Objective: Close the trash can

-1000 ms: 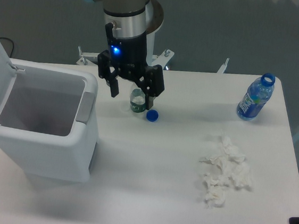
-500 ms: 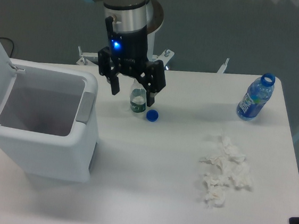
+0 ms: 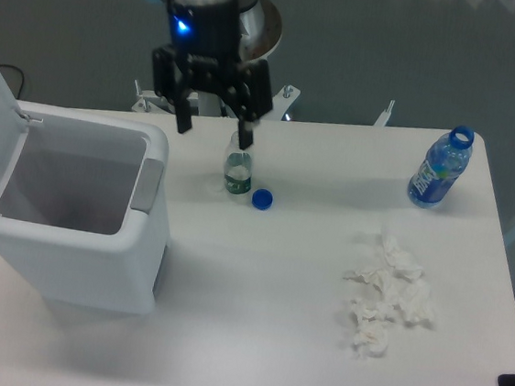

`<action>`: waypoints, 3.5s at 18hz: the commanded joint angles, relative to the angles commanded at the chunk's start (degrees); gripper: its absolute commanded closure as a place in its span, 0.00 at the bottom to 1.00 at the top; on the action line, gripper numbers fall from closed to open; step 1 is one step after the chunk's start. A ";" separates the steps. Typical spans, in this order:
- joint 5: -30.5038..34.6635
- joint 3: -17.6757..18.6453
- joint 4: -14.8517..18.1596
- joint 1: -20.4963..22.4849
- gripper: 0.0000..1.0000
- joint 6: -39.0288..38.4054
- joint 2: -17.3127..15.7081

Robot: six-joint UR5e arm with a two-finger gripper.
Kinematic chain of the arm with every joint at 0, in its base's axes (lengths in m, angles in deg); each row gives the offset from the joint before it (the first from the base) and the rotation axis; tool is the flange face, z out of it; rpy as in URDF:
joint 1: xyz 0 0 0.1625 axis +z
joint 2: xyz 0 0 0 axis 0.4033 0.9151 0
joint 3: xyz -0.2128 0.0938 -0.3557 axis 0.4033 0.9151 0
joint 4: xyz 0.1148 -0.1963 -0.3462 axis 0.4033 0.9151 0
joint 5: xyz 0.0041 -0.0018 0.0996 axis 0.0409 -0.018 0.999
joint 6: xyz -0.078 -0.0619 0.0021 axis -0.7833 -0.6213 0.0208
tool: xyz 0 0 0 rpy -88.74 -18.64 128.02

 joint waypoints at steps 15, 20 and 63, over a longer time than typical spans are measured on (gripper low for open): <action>-10.02 1.76 2.73 -13.27 0.00 -10.72 -8.36; -10.72 1.50 2.64 -17.05 0.00 -10.72 -8.27; -2.73 -9.66 -0.61 -25.85 0.00 -11.51 8.25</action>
